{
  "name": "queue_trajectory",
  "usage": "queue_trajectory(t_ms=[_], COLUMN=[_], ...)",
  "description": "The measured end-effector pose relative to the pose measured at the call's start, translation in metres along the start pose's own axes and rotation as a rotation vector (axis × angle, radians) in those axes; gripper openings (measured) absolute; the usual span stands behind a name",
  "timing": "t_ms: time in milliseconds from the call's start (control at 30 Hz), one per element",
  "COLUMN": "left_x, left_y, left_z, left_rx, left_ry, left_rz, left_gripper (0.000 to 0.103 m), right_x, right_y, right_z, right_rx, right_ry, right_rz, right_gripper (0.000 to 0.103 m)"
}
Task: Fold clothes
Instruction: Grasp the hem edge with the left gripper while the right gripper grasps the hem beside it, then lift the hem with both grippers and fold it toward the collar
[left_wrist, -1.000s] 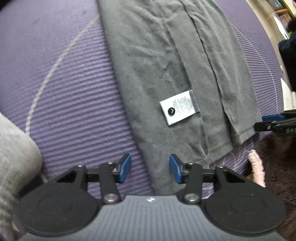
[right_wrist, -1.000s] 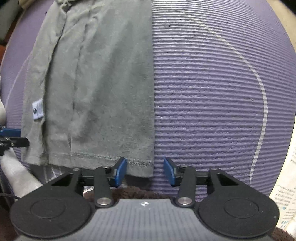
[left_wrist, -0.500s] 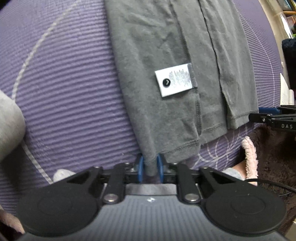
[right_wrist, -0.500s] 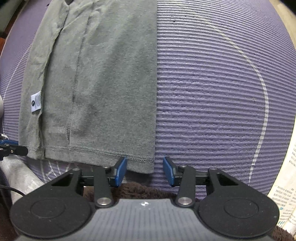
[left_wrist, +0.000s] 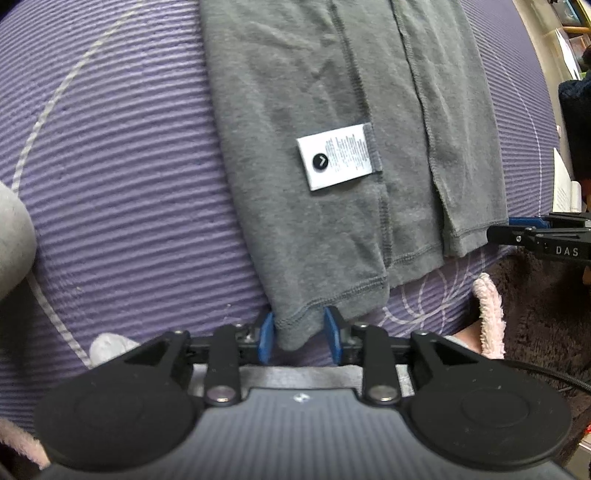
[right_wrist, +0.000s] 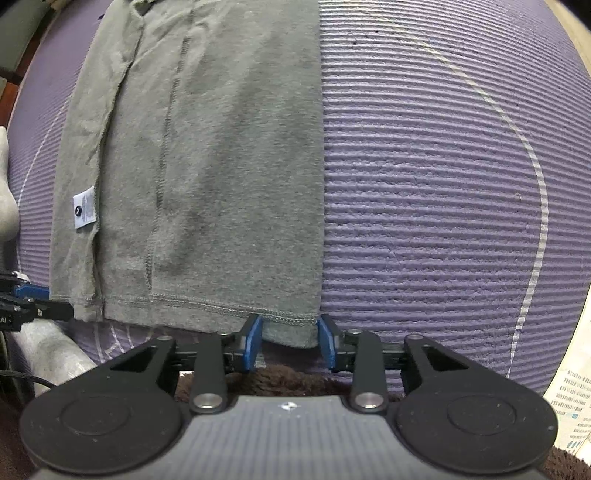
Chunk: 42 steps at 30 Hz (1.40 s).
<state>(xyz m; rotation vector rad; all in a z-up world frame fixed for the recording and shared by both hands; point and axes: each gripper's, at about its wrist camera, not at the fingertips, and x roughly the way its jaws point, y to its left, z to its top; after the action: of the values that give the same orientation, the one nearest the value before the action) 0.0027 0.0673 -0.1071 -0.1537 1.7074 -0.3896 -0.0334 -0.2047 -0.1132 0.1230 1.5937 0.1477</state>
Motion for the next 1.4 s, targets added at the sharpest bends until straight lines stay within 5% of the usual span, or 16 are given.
queue_trajectory(t_ms=[67, 500, 833, 900, 1000, 1067, 1167, 1400], left_x=[0.002, -0.046, -0.054, -0.047, -0.051, -0.055, -0.065, -0.073], left_y=[-0.001, 0.005, 0.021, 0.026, 0.033, 0.042, 0.052, 0.039], left_z=[-0.003, 0.025, 0.099, 0.110, 0.118, 0.118, 0.111, 0.106], left_rx=[-0.003, -0.095, -0.145, -0.134, -0.122, -0.071, 0.011, 0.291], left_ry=[-0.016, -0.280, -0.510, -0.526, -0.519, -0.504, -0.520, -0.547], left_rz=[-0.001, -0.096, -0.109, -0.128, -0.137, -0.137, -0.148, -0.137], left_gripper=[0.010, 0.007, 0.006, 0.008, 0.019, 0.040, 0.057, 0.066], right_x=[-0.002, -0.041, -0.039, -0.025, -0.020, -0.024, -0.035, -0.049], right_y=[0.001, -0.006, -0.023, -0.028, -0.037, -0.046, -0.054, -0.043], right_z=[-0.001, 0.020, 0.095, 0.124, 0.140, 0.132, 0.116, 0.096], right_rx=[-0.007, 0.022, 0.138, 0.154, 0.168, 0.121, 0.011, -0.187], right_ry=[-0.004, -0.187, -0.415, -0.480, -0.521, -0.535, -0.557, -0.541], right_rz=[0.033, 0.202, 0.279, 0.311, 0.331, 0.352, 0.364, 0.380], right_gripper=[0.011, 0.011, 0.007, 0.013, 0.028, 0.030, 0.038, 0.042])
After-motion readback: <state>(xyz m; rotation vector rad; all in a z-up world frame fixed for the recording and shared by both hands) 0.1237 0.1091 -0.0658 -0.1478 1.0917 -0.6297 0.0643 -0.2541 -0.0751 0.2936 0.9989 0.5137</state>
